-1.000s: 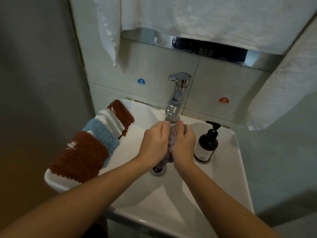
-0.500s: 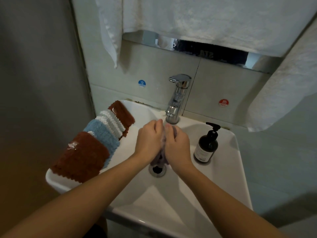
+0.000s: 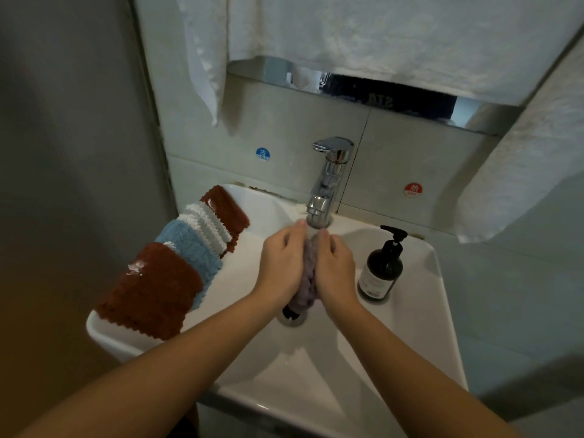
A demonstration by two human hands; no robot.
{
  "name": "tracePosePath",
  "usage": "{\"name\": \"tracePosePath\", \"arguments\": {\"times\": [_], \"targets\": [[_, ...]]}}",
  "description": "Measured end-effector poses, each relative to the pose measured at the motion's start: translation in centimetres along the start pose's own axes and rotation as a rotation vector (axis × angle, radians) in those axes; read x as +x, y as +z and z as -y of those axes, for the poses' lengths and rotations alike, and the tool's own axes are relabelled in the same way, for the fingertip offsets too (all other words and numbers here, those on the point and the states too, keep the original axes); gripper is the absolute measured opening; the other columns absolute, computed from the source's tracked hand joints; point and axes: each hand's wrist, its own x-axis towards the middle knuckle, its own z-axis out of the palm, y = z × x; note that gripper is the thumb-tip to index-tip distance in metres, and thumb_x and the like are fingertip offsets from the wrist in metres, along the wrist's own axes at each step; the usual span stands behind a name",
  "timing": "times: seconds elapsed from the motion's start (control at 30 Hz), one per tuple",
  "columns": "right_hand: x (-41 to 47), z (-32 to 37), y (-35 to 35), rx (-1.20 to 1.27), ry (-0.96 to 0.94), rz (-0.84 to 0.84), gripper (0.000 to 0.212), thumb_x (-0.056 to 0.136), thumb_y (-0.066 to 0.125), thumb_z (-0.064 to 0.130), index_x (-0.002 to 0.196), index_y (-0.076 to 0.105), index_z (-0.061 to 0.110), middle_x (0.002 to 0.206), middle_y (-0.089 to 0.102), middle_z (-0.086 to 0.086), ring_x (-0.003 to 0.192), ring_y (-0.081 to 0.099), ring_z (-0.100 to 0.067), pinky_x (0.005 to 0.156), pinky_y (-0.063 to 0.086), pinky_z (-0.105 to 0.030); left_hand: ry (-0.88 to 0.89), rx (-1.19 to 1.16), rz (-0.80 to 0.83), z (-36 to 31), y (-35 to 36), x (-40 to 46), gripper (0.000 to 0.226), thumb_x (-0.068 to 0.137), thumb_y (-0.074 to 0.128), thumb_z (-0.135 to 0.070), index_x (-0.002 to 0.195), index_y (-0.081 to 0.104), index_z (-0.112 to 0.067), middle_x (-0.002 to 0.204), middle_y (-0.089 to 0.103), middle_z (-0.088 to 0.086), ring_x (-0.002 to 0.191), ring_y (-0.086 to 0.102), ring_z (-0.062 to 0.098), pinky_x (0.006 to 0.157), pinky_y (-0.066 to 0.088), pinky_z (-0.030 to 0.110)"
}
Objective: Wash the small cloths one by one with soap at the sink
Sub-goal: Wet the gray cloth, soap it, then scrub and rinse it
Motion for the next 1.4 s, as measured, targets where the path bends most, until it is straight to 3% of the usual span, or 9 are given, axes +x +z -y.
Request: {"name": "tracePosePath", "arguments": {"times": [0.1,0.3,0.47,0.6,0.7,0.8,0.93,1.2,1.4], "targets": [[-1.5,-0.4,0.7,0.016,0.003,0.144,0.037,0.101,0.041,0.042,0.084,0.061,0.016,0.075,0.065,-0.01,0.071,0.064,-0.03,0.059,0.052,-0.038,0.125,0.171,-0.117,-0.1,-0.5,1.3,0.043,0.1,0.046,-0.041,0.07,0.052,-0.011,0.059,0.052,-0.005,0.057,0.05,0.008,0.061,0.046,0.032],[-0.3,0.8,-0.2,0.258,-0.046,-0.147,0.031,0.102,0.043,0.03,0.077,0.057,0.017,0.068,0.055,0.002,0.063,0.052,-0.011,0.057,0.044,-0.031,0.119,0.156,0.136,0.0,0.0,-0.7,0.038,0.102,0.046,-0.035,0.078,0.06,-0.01,0.059,0.056,-0.004,0.053,0.054,0.006,0.05,0.045,0.026],[-2.1,0.7,0.5,0.053,-0.129,0.101,0.036,0.103,0.04,0.026,0.072,0.055,0.017,0.068,0.056,-0.002,0.066,0.055,-0.017,0.064,0.046,-0.038,0.143,0.205,-0.122,0.3,-1.3,1.8,0.035,0.102,0.047,-0.031,0.07,0.053,-0.017,0.062,0.052,-0.004,0.056,0.049,0.002,0.058,0.04,0.02],[-0.4,1.6,-0.3,0.199,-0.105,-0.078,0.031,0.104,0.04,0.026,0.084,0.06,0.014,0.073,0.059,-0.001,0.064,0.055,-0.009,0.06,0.048,-0.027,0.057,0.112,0.099,0.5,-0.1,-0.6,0.033,0.103,0.043,-0.031,0.081,0.059,-0.014,0.066,0.059,-0.002,0.059,0.059,0.004,0.056,0.048,0.02],[-0.1,-0.3,0.1,-0.214,-0.108,0.089,0.026,0.101,0.046,0.024,0.078,0.057,0.018,0.074,0.064,-0.001,0.068,0.062,-0.017,0.069,0.056,-0.042,0.155,0.129,-0.02,0.0,-0.3,0.4,0.035,0.103,0.044,-0.028,0.071,0.053,-0.015,0.059,0.051,-0.005,0.053,0.049,0.0,0.054,0.04,0.018],[-1.4,0.0,0.2,-0.021,-0.134,0.12,0.038,0.103,0.037,0.031,0.076,0.057,0.012,0.066,0.062,-0.01,0.063,0.063,-0.029,0.06,0.055,-0.043,0.215,0.332,-0.097,-0.3,-1.0,1.8,0.037,0.102,0.046,-0.032,0.067,0.049,-0.021,0.057,0.05,-0.007,0.052,0.05,0.0,0.053,0.036,0.019],[-0.6,0.8,0.0,0.069,-0.112,-0.129,0.031,0.105,0.036,0.033,0.086,0.058,0.019,0.078,0.062,0.001,0.074,0.061,-0.014,0.068,0.05,-0.032,0.24,0.369,0.145,0.1,-0.1,0.1,0.032,0.102,0.047,-0.031,0.072,0.05,-0.022,0.062,0.055,-0.005,0.055,0.054,0.001,0.05,0.04,0.016],[-1.3,1.1,-0.2,0.07,-0.153,-0.081,0.032,0.105,0.038,0.024,0.076,0.05,0.021,0.067,0.052,0.004,0.058,0.048,-0.001,0.057,0.041,-0.024,0.17,0.231,0.14,0.7,-0.5,-0.3,0.031,0.103,0.042,-0.029,0.08,0.057,-0.017,0.07,0.06,0.004,0.064,0.059,0.013,0.061,0.05,0.032],[-1.8,-0.2,0.2,-0.003,-0.165,0.099,0.038,0.103,0.036,0.034,0.078,0.054,0.011,0.068,0.059,-0.009,0.064,0.06,-0.024,0.061,0.05,-0.041,0.187,0.221,-0.013,0.2,-0.7,1.2,0.035,0.104,0.042,-0.031,0.072,0.053,-0.02,0.063,0.055,-0.004,0.058,0.053,0.004,0.057,0.041,0.025]]}}
